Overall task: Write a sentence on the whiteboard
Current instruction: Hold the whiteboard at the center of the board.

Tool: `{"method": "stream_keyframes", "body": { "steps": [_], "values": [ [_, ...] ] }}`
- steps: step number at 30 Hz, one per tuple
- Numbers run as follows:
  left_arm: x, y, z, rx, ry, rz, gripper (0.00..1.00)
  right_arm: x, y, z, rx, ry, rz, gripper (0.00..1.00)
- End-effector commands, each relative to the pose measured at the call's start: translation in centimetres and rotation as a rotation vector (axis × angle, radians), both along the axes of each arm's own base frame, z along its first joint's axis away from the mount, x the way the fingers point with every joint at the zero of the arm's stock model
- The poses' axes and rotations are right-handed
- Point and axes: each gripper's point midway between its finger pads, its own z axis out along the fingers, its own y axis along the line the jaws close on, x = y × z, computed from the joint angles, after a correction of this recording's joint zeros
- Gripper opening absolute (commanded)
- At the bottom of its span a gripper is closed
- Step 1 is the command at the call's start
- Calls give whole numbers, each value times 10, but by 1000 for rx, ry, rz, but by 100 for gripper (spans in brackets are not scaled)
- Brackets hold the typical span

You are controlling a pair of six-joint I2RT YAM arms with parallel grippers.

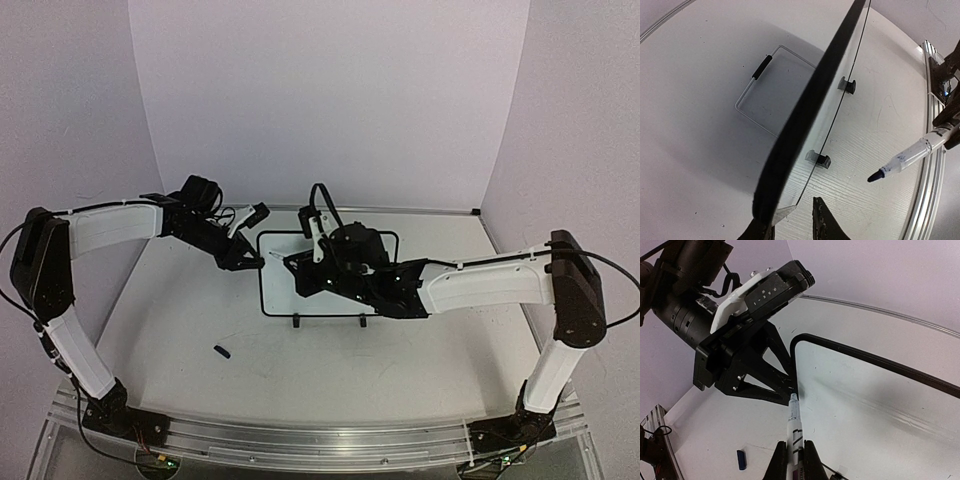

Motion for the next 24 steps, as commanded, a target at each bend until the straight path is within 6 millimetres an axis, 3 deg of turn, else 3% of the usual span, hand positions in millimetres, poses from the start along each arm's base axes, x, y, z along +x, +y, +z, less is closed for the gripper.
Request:
{"method": "stream_keyframes", "body": {
  "steps": [1, 24],
  "values": [
    [14, -3, 14, -21, -68, -6, 23, 5, 5, 33, 66, -53, 5, 0],
    [19, 3, 2, 22, -72, 6, 10, 24, 19, 30, 57, -69, 2, 0]
  ]
}}
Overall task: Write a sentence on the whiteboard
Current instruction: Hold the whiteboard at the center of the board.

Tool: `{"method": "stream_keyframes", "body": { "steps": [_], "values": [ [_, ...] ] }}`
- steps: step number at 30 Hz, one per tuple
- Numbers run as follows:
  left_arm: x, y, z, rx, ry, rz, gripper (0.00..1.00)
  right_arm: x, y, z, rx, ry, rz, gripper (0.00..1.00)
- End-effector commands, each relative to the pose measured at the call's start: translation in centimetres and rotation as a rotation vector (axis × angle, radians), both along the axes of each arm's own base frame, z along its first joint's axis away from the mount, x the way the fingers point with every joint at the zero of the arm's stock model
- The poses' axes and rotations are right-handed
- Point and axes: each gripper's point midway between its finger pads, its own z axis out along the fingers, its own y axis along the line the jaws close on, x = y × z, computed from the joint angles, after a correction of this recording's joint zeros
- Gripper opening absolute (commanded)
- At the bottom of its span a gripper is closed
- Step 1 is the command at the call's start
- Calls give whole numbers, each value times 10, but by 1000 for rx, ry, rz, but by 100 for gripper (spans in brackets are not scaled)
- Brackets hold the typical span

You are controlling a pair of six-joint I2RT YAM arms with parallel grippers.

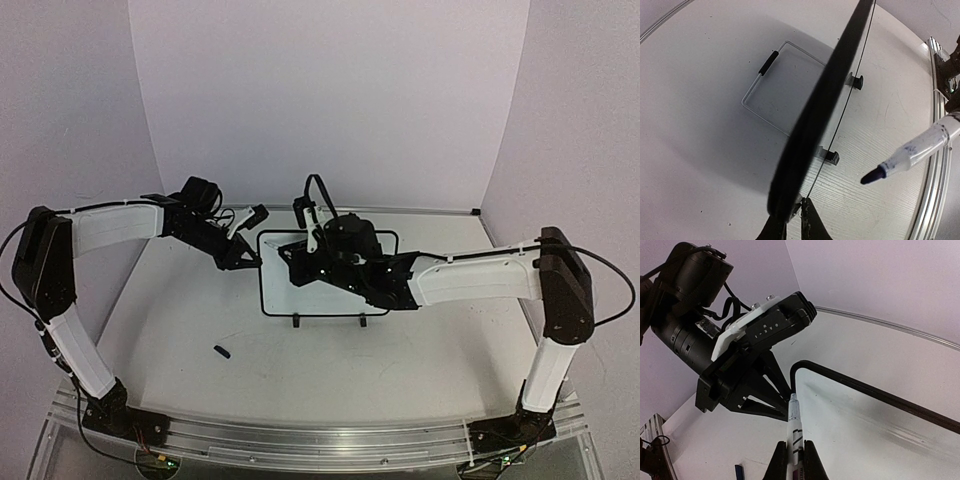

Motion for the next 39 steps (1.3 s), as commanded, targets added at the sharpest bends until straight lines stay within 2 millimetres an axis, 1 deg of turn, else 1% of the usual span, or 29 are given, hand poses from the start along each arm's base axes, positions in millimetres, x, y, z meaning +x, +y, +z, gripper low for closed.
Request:
{"method": "stream_keyframes", "body": {
  "steps": [1, 13, 17, 20, 22, 25, 27, 29, 31, 33, 36, 39],
  "values": [
    [14, -1, 8, 2, -64, -1, 10, 6, 7, 18, 36, -36, 1, 0],
    [14, -1, 9, 4, -73, -2, 8, 14, 5, 16, 28, -43, -29, 0],
    [13, -1, 10, -1, -68, -4, 9, 15, 5, 15, 28, -43, -30, 0],
    [13, -2, 14, -12, -65, -4, 17, 16, 5, 15, 28, -42, -30, 0],
    [13, -2, 19, -26, -65, -2, 28, 13, 5, 15, 32, -37, -20, 0],
    [14, 3, 29, -56, -70, 11, 47, 7, 4, 22, 51, -30, 6, 0],
    [14, 5, 38, -81, -77, 13, 55, 0, -1, 28, 64, -27, 21, 0],
    [12, 2, 47, -111, -90, 6, 61, -6, -7, 33, 77, -22, 33, 0],
    [13, 1, 56, -131, -106, -1, 62, -12, -11, 38, 90, -16, 47, 0],
    [12, 0, 61, -131, -122, -21, 63, -18, -17, 42, 103, -9, 57, 0],
    [15, 1, 61, -114, -153, -38, 63, -24, -25, 47, 117, -2, 63, 0],
    [18, -4, 62, -128, -146, -59, 63, -28, -32, 50, 124, 0, 63, 0]
  ]
}}
